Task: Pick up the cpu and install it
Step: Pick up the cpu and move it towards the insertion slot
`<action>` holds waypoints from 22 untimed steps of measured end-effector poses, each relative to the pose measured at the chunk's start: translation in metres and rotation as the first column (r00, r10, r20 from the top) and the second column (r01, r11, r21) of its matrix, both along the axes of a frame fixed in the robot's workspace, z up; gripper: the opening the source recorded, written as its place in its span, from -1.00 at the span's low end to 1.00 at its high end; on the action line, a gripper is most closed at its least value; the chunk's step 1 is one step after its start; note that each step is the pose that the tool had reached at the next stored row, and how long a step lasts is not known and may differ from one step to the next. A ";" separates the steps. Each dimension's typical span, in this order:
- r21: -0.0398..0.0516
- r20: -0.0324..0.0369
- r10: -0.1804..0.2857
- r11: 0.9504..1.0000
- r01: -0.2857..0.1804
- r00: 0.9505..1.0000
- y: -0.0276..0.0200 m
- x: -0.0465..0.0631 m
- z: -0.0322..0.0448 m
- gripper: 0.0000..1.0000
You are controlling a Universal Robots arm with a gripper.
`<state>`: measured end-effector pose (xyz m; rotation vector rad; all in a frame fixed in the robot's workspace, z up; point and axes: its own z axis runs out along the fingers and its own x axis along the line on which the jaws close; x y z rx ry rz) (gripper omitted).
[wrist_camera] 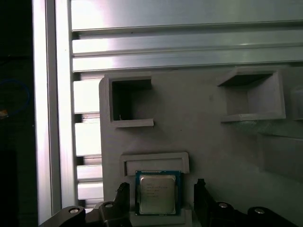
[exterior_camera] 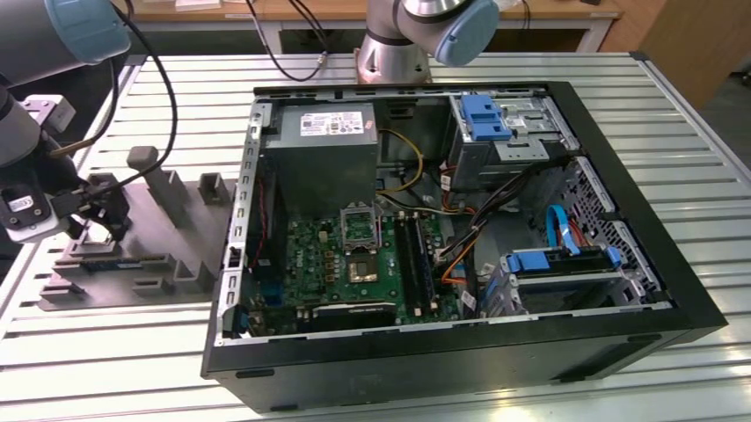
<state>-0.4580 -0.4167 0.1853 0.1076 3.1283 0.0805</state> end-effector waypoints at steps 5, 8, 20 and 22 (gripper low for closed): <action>0.001 0.000 0.012 1.000 -0.012 1.000 0.0015 0.000 -0.0001 0.29; 0.001 0.000 0.012 1.000 -0.012 1.000 0.0017 0.000 -0.0003 0.29; 0.001 0.000 0.022 1.000 -0.022 1.000 0.0018 -0.001 -0.0016 0.13; 0.001 0.000 0.022 1.000 -0.022 1.000 0.0018 -0.001 -0.0017 0.13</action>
